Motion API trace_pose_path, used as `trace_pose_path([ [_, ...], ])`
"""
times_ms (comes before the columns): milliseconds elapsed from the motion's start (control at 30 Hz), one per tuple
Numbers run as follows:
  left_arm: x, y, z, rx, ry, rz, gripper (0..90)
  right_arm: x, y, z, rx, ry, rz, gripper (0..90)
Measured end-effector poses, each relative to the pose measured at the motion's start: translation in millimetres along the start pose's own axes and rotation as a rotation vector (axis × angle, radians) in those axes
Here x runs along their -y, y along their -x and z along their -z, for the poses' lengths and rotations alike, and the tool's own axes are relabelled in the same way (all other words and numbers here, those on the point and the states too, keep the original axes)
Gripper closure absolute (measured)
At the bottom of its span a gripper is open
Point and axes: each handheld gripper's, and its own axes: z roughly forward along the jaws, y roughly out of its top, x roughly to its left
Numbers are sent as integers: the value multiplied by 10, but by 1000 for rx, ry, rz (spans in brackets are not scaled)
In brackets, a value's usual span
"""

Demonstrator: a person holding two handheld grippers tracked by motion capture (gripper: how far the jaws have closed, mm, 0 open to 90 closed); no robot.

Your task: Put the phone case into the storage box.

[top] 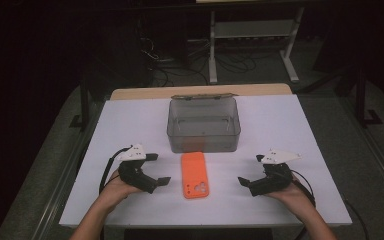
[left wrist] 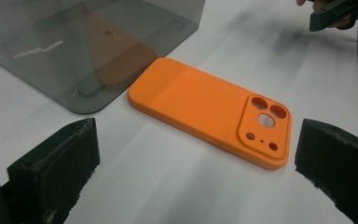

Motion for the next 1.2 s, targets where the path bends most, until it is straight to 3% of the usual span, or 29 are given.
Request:
trace_pose_path([
  [267, -117, 27, -42, 18, 22, -6, 0, -7, 1, -3, 5, 2, 0, 0],
  [1200, -416, 122, -400, 81, 7, -67, 0, -2, 6, 4, 13, 1, -4, 0],
])
